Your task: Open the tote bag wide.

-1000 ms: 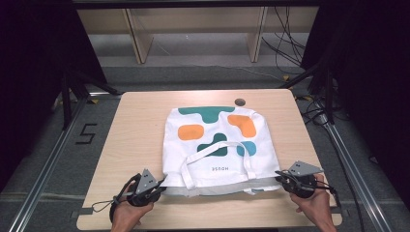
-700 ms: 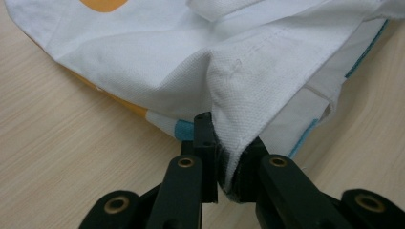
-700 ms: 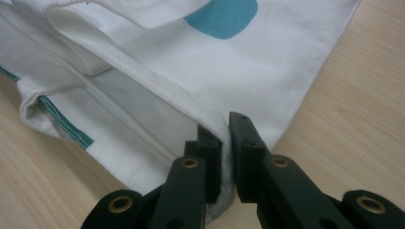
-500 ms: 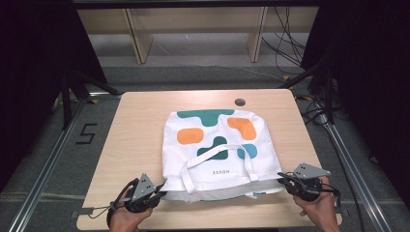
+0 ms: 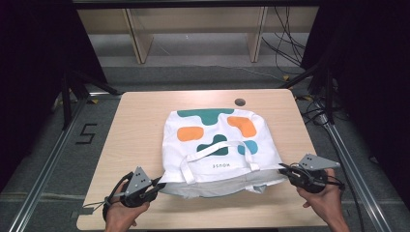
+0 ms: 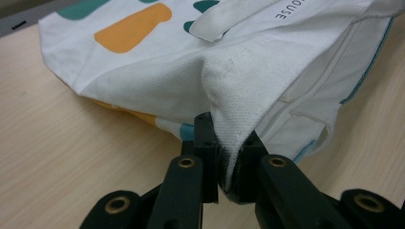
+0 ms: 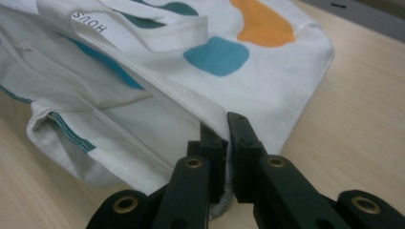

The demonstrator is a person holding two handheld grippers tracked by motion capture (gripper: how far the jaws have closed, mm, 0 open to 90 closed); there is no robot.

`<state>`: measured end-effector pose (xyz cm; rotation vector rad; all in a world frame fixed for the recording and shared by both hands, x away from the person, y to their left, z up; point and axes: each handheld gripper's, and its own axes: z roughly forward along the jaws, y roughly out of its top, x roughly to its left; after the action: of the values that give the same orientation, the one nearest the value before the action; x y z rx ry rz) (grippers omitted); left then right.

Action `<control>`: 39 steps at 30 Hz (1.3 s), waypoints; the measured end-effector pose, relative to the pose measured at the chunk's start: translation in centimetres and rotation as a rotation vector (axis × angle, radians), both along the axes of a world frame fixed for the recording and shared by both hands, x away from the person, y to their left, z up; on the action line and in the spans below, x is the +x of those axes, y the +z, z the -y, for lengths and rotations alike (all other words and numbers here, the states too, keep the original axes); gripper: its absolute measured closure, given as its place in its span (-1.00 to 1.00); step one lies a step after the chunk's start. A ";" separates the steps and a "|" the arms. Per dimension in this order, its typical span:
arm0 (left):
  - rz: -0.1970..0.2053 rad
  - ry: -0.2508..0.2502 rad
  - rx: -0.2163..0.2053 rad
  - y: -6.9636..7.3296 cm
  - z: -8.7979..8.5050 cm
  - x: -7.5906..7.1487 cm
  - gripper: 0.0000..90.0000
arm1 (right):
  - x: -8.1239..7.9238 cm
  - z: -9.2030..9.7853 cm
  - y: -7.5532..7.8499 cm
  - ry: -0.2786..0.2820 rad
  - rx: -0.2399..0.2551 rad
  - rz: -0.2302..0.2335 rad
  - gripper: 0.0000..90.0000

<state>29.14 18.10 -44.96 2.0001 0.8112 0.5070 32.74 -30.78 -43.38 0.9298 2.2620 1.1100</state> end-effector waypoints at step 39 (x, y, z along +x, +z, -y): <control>0.181 -0.036 -0.043 9.7 -0.8 0.8 0.87 | 2.4 -0.6 10.6 0.084 0.056 0.128 0.95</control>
<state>29.93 18.89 -35.30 1.8945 0.6684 0.6338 35.18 -30.19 -32.82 0.7684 2.1937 1.2382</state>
